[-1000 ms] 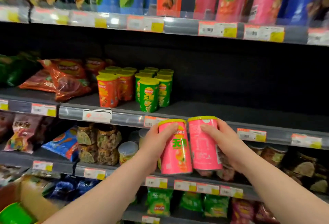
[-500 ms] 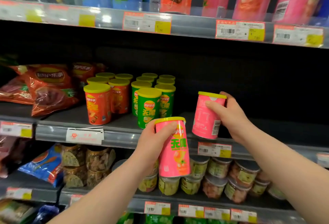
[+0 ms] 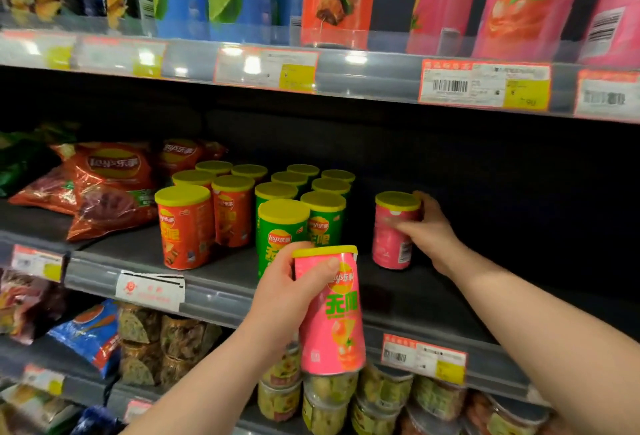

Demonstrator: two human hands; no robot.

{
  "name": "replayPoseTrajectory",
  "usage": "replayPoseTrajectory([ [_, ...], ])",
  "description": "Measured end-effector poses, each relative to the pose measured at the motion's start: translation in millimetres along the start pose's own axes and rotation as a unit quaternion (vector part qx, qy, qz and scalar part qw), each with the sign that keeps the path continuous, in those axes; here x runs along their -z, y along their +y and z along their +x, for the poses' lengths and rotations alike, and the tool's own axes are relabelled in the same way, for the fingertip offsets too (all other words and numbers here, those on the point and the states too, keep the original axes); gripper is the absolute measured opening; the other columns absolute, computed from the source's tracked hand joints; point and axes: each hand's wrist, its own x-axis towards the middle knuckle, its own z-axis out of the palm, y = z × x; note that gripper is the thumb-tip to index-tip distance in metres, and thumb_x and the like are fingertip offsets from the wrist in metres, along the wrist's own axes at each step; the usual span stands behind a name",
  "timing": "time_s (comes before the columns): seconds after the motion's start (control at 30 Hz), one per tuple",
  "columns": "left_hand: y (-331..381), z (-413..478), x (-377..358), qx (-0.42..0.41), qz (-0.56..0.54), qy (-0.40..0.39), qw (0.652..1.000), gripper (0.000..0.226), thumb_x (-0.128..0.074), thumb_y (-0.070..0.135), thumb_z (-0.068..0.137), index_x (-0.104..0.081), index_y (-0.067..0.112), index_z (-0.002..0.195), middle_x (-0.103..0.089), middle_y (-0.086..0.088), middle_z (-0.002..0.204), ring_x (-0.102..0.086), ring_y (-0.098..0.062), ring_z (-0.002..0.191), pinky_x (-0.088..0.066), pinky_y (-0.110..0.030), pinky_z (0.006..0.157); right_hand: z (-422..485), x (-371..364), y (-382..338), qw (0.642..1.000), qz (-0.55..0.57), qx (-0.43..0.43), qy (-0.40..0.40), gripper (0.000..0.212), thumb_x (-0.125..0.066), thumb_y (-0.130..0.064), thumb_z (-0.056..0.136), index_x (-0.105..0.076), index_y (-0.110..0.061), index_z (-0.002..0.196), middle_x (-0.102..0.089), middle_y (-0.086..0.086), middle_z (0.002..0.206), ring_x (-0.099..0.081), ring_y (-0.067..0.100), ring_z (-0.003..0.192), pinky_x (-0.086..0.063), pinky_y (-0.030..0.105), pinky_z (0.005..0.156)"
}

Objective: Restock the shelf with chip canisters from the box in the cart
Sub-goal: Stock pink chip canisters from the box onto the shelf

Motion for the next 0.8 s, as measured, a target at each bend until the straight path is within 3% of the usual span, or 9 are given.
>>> replayPoseTrajectory([
  [0.07,-1.7,1.7,-3.9,-0.004,-0.002,0.004,1.000,0.056,-0.082,0.042,0.062,-0.052,0.030,0.107,-0.068,-0.001,0.100,-0.071,-0.010,0.079,-0.053,-0.019,0.059,16.7,-1.3,9.1,1.000,-0.005,-0.009,-0.012,0.088,-0.076,-0.019,0.079,-0.022,-0.017,0.148,-0.043,0.008,0.142,-0.046,0.024,0.127,-0.040,0.030,0.093],
  [0.2,-4.9,8.3,-13.1,-0.015,0.002,0.008,1.000,0.052,-0.073,0.037,0.057,-0.053,0.031,0.104,-0.070,0.001,0.097,-0.071,-0.010,0.081,-0.054,-0.019,0.060,41.6,5.0,21.9,0.998,0.015,-0.035,-0.042,0.090,-0.075,-0.019,0.079,-0.017,-0.016,0.148,-0.042,0.011,0.144,-0.045,0.026,0.128,-0.039,0.043,0.106],
  [0.33,-4.7,13.8,-21.1,-0.033,-0.002,0.010,0.999,0.048,-0.072,0.032,0.058,-0.055,0.029,0.102,-0.073,0.002,0.090,-0.071,-0.014,0.082,-0.057,-0.024,0.064,48.4,5.3,30.7,0.996,-0.046,-0.037,-0.062,0.101,-0.081,-0.020,0.072,-0.013,-0.018,0.148,-0.042,0.002,0.139,-0.044,0.020,0.125,-0.039,0.036,0.103],
  [0.4,-4.3,15.8,-24.0,-0.035,-0.005,0.010,0.999,0.048,-0.072,0.032,0.058,-0.055,0.028,0.103,-0.074,0.004,0.089,-0.071,-0.014,0.082,-0.057,-0.024,0.064,48.5,0.8,36.7,0.995,-0.083,-0.032,-0.033,0.110,-0.085,-0.021,0.066,-0.013,-0.014,0.147,-0.042,0.009,0.141,-0.045,0.025,0.127,-0.042,0.037,0.101],
  [0.57,-5.3,21.6,-28.8,-0.032,0.013,0.021,0.999,0.053,-0.071,0.037,0.057,-0.054,0.030,0.107,-0.072,0.003,0.095,-0.071,-0.014,0.084,-0.057,-0.032,0.072,58.5,2.5,43.7,0.996,-0.049,-0.053,-0.059,0.103,-0.076,-0.013,0.077,-0.004,-0.013,0.151,-0.037,0.011,0.147,-0.040,0.028,0.133,-0.036,0.036,0.104],
  [0.7,-5.8,24.8,-30.8,-0.024,0.016,0.019,0.999,0.053,-0.071,0.038,0.057,-0.052,0.031,0.106,-0.072,0.002,0.095,-0.072,-0.014,0.081,-0.057,-0.029,0.066,61.7,-1.0,45.0,0.994,-0.078,-0.050,-0.057,0.114,-0.083,-0.023,0.069,-0.004,-0.016,0.150,-0.038,0.011,0.146,-0.041,0.028,0.132,-0.037,0.040,0.107],
  [0.8,-5.8,25.5,-32.5,-0.018,0.015,0.017,1.000,0.054,-0.071,0.038,0.058,-0.051,0.032,0.107,-0.071,0.001,0.096,-0.072,-0.013,0.079,-0.056,-0.025,0.061,64.2,-4.0,46.0,0.996,-0.065,-0.049,-0.047,0.110,-0.081,-0.017,0.072,-0.003,-0.015,0.150,-0.041,0.013,0.144,-0.044,0.028,0.130,-0.039,0.036,0.103],
])
